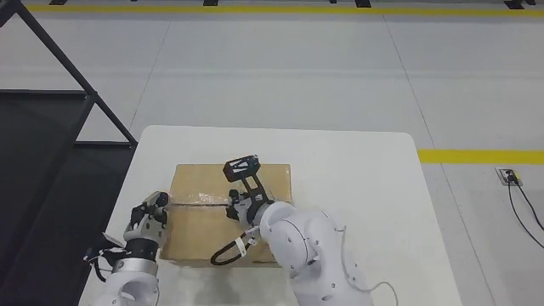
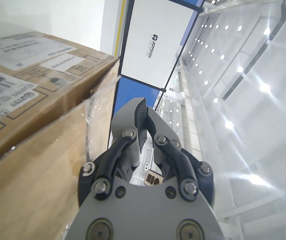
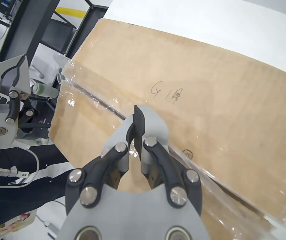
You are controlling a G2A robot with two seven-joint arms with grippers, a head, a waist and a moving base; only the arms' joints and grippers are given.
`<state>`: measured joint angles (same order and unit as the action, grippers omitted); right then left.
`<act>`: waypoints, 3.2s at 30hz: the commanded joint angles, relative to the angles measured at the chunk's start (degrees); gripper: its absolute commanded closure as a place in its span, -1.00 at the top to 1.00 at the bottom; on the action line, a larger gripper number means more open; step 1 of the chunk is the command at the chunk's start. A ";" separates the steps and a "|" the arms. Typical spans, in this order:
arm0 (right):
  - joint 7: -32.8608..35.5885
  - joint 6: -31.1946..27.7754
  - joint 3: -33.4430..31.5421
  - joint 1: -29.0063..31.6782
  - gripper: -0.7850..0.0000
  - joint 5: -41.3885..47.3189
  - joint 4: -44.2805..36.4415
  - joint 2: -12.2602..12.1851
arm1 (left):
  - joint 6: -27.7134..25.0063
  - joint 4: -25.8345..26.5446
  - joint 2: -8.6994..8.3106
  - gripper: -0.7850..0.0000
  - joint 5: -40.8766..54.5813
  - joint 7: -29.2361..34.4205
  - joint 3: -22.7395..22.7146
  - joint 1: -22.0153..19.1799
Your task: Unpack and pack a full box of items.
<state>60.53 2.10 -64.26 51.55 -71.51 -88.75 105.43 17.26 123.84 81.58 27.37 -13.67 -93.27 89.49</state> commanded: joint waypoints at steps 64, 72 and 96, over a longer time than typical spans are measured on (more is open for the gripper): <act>11.93 21.21 -10.92 -0.07 -1.00 16.46 -4.64 -3.95 | 1.07 -1.95 -0.07 -1.00 2.08 -0.22 -1.57 -3.37; 12.24 20.57 -14.80 2.69 -1.00 17.62 -7.86 -5.30 | 1.76 -1.97 -0.12 -1.00 1.72 -0.30 -1.39 -4.03; 8.61 20.90 -20.98 8.28 -1.00 23.31 -12.40 -8.43 | 2.81 -1.84 -0.23 -1.00 0.76 -0.38 -0.98 -4.91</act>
<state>69.29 23.09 -85.12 59.77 -48.53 -101.09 97.09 20.06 121.94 81.34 28.14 -13.98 -94.23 84.56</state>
